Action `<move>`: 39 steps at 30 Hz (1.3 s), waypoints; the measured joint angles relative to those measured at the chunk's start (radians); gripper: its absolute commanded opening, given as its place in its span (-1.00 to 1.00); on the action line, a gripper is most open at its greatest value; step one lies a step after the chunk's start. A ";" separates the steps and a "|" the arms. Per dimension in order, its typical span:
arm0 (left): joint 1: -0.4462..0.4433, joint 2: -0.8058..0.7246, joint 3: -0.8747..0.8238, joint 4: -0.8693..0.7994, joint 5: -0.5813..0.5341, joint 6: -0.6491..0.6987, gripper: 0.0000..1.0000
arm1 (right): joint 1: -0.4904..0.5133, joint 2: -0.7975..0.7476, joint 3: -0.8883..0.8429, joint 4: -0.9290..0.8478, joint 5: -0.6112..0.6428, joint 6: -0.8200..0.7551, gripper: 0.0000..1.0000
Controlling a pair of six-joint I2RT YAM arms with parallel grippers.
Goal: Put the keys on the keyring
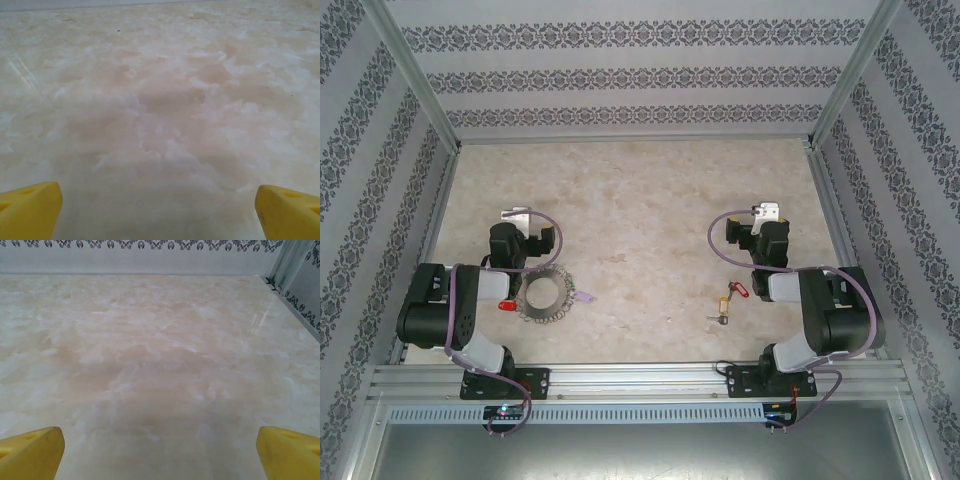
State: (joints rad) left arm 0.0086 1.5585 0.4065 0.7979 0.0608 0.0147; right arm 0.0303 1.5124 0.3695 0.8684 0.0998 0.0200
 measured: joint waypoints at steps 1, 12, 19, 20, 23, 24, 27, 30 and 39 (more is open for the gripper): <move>0.000 0.000 0.000 0.000 0.000 0.000 0.99 | 0.000 0.000 0.000 0.000 0.000 0.000 0.96; 0.000 0.000 0.000 0.000 0.000 0.000 0.99 | 0.000 0.000 0.000 0.000 0.000 0.000 0.96; 0.000 0.000 0.000 0.000 0.000 0.000 0.99 | 0.000 0.000 0.000 0.000 0.000 0.000 0.97; 0.000 0.000 0.000 0.000 0.000 0.000 0.99 | 0.000 0.000 0.000 0.000 0.000 0.000 0.96; 0.000 0.000 0.000 0.000 0.000 0.000 0.99 | -0.001 0.000 0.000 0.000 -0.006 0.000 0.96; 0.000 0.000 0.000 0.000 0.000 0.000 0.99 | -0.003 0.000 0.000 -0.001 -0.017 0.000 0.96; 0.000 0.000 0.000 0.000 0.011 0.000 0.99 | -0.002 0.000 0.002 -0.004 -0.045 -0.001 0.96; 0.000 -0.029 0.000 -0.013 0.012 -0.001 0.99 | -0.001 -0.014 0.002 -0.020 -0.065 -0.008 0.97; 0.000 -0.357 0.003 -0.234 -0.053 -0.108 0.99 | 0.000 -0.250 0.213 -0.504 -0.002 0.127 0.96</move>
State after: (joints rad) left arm 0.0086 1.2015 0.4091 0.5640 0.0074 -0.0929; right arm 0.0307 1.2625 0.5823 0.3649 0.0982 0.1471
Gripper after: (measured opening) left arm 0.994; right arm 0.982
